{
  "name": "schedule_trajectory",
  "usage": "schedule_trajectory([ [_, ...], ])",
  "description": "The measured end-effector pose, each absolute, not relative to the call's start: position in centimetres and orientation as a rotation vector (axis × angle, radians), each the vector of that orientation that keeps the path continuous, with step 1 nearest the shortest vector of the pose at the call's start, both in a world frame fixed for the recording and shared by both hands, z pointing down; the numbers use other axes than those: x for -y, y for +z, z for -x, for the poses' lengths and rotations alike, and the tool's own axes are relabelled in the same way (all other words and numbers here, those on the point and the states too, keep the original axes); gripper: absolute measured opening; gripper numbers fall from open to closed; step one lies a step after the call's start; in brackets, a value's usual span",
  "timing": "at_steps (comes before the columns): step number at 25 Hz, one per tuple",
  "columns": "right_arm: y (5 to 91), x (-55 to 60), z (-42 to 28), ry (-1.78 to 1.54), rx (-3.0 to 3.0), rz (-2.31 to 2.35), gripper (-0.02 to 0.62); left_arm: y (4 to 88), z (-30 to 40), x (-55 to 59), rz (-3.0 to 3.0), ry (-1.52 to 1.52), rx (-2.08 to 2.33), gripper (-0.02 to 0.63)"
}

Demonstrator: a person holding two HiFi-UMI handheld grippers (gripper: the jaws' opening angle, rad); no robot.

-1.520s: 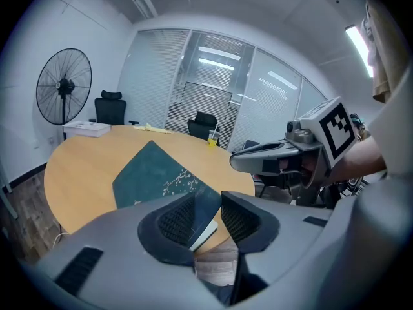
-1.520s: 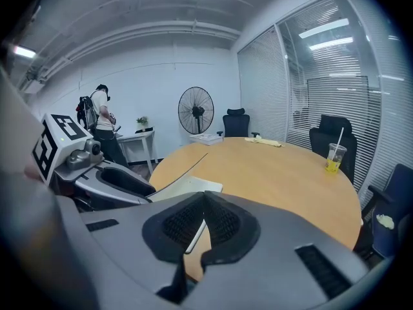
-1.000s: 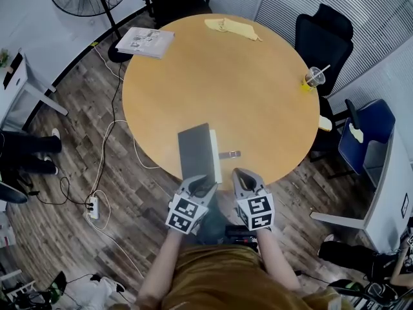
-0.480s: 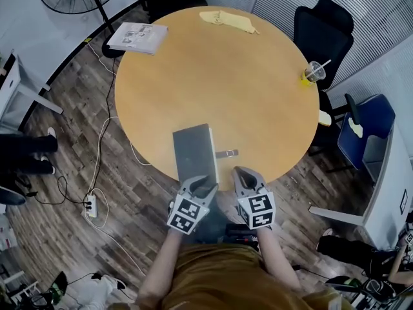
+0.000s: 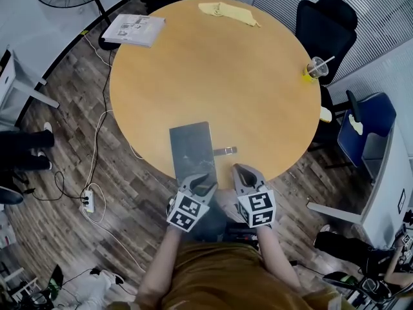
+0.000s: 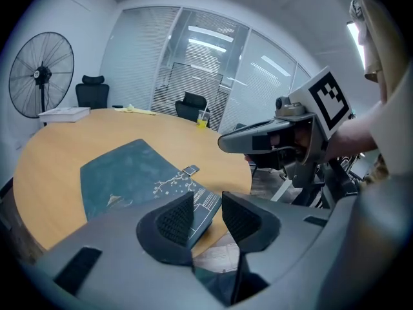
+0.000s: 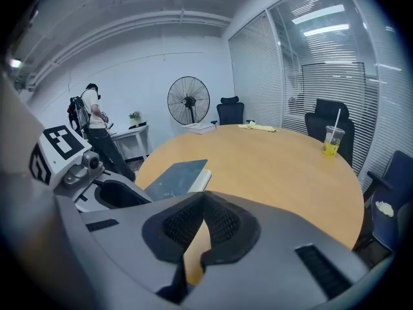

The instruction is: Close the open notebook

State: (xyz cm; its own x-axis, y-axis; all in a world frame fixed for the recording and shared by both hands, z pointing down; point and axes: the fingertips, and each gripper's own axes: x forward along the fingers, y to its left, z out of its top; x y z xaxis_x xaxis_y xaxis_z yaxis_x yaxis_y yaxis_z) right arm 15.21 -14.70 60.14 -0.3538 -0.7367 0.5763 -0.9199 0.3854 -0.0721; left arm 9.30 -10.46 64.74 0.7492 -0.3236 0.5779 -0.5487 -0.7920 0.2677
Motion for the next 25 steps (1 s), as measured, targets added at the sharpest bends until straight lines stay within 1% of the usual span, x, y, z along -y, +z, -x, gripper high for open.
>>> schedule_trajectory([
  [2, 60.3, 14.7, -15.2, 0.543, 2.192, -1.424, 0.012, 65.1, -9.0, 10.9, -2.504, 0.722, 0.705, 0.151],
  [3, 60.3, 14.7, -15.2, 0.545, 2.193, -1.423, 0.012, 65.1, -8.5, 11.4, -2.49, 0.711, 0.747, 0.083],
  [4, 60.3, 14.6, -15.1, 0.547, 2.194, -1.421, 0.012, 65.2, -8.0, 12.0, -2.472, 0.695, 0.786, 0.071],
  [9, 60.2, 14.6, -15.0, 0.545, 2.195, -1.416, 0.012, 65.6, -5.8, 13.6, -2.398, 0.669, 0.851, 0.072],
  [18, 59.2, 14.7, -14.4, 0.516, 2.219, -1.416, 0.012, 66.9, -5.0, 13.2, -2.322, 0.639, 0.865, 0.074],
  [25, 57.7, 14.6, -13.7, 0.469, 2.249, -1.423, 0.012, 64.7, -4.1, 13.8, -2.34, 0.573, 0.932, 0.074],
])
